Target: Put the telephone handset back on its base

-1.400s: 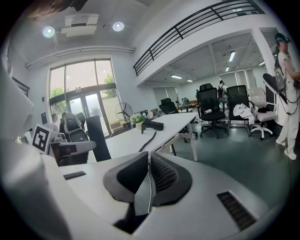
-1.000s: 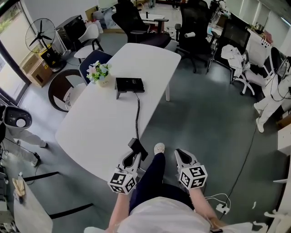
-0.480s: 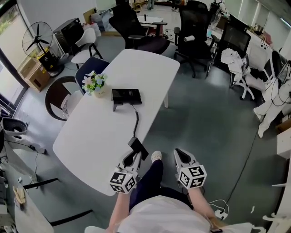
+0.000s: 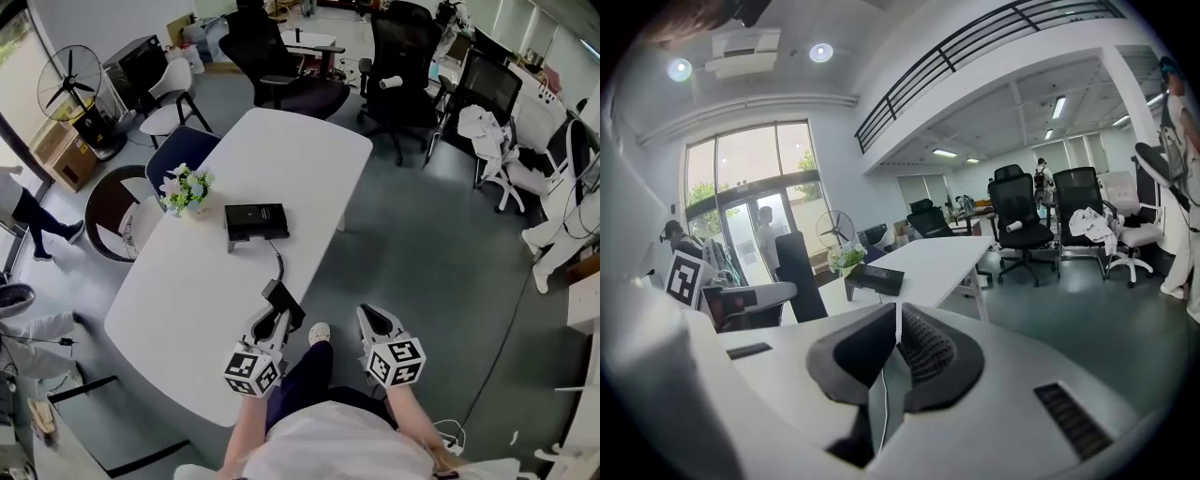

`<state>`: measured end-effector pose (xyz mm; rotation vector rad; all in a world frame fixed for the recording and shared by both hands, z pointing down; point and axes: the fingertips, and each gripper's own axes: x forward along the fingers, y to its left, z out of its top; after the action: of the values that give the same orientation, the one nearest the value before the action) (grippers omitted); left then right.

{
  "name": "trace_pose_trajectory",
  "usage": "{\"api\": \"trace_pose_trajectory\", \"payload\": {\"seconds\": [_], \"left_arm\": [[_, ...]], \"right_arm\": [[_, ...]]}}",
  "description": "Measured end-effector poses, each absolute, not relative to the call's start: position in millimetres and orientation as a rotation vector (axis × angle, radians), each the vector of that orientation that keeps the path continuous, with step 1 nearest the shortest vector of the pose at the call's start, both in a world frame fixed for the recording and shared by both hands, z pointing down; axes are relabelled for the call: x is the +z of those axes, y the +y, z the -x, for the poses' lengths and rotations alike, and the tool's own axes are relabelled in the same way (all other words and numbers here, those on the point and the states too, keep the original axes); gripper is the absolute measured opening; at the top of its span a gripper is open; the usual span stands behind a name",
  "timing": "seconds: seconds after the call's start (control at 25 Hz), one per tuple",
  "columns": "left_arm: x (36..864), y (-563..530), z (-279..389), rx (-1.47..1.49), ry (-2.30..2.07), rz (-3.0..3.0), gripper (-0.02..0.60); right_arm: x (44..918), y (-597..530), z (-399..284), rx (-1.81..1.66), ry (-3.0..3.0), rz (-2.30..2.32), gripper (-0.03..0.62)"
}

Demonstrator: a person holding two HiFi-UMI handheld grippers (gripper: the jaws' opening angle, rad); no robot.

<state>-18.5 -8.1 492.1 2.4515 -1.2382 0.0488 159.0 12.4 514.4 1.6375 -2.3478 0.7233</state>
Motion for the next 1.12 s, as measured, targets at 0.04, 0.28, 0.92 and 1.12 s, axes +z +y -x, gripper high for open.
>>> {"api": "trace_pose_trajectory", "payload": {"seconds": [0.04,0.28,0.92,1.12], "left_arm": [[490.6,-15.2,18.7,0.046,-1.242,-2.448,0.078],[488.4,-58.8,15.9,0.026,-1.255,-2.424,0.078],[504.5,-139.1,6.7,0.015,-1.305,-2.364,0.078],[508.3,-154.7,8.0,0.012,-1.332,-2.365,0.078]], "right_arm": [[512.5,5.5,-159.4,0.721,-2.348,-1.635,0.041],[509.5,-37.2,-164.3,0.722,-2.345,-1.626,0.041],[519.2,-126.4,-170.8,0.715,-2.367,-1.537,0.041],[521.9,-149.3,-166.6,0.708,-2.401,-1.504,0.041]]}}
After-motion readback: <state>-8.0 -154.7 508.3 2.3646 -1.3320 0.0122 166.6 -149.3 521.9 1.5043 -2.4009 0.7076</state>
